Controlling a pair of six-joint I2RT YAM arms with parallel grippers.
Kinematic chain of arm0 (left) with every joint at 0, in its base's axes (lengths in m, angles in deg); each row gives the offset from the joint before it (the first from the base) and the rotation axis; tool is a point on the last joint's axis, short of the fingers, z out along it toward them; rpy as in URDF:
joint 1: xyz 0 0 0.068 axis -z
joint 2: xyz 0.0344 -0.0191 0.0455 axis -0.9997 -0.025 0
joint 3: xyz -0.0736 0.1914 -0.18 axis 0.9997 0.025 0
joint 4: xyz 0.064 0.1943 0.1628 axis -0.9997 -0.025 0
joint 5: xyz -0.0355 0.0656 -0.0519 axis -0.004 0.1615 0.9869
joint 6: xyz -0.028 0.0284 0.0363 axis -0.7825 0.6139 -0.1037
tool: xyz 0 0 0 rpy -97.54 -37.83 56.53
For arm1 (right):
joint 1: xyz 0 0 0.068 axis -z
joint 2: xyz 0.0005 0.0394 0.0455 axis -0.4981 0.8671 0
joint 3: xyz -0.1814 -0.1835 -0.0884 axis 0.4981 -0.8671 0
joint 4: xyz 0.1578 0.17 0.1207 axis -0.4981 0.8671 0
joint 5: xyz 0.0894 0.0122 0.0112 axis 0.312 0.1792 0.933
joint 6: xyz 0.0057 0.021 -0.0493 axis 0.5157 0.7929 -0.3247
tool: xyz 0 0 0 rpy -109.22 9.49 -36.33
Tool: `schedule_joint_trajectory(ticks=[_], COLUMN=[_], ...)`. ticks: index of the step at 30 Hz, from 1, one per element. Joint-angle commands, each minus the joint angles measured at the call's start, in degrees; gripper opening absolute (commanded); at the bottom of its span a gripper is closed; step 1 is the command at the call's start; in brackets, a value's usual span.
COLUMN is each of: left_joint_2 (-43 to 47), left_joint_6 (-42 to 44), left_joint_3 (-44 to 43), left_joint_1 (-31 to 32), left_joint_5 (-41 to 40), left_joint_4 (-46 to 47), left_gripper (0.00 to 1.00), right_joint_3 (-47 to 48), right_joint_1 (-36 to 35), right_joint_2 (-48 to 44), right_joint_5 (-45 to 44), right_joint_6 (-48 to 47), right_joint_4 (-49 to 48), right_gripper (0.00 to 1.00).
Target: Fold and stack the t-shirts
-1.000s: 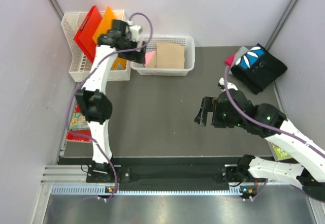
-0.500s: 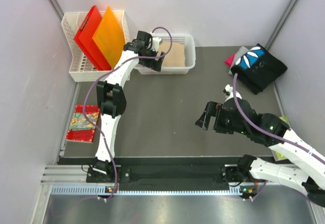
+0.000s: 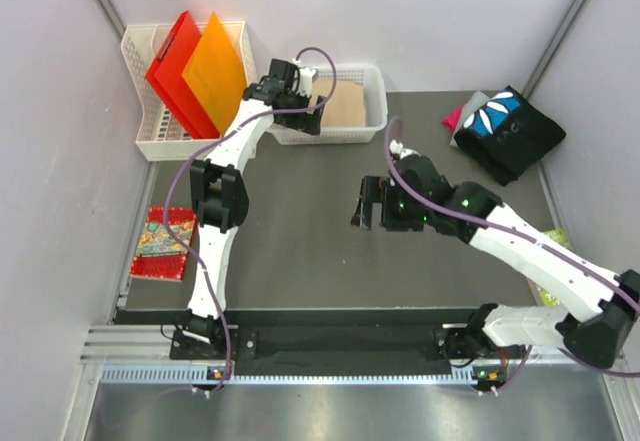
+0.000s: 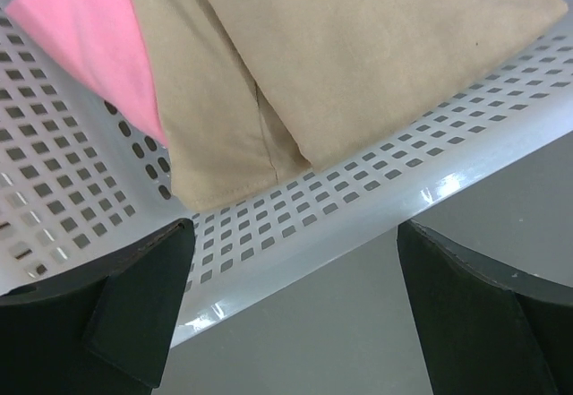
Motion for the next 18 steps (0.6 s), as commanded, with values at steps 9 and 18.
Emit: schedule_joint_trajectory(ticks=[9, 18], left_joint_2=[22.2, 34.5], left_joint_6=[-3.3, 3.4], left_joint_3=[8.0, 26.1], left_joint_1=[-14.0, -16.6], left_joint_5=[16.0, 17.1], left_joint_4=[7.0, 3.0], left_gripper=[0.99, 0.97], right_joint_3=[36.4, 60.6], right_joint_1=[23.5, 23.7], right_joint_2=[33.4, 57.6], right_joint_5=[16.0, 22.3], right_joint_6=[-19.8, -20.5], right_joint_4=[-4.0, -2.3], right_gripper=[0.96, 0.92])
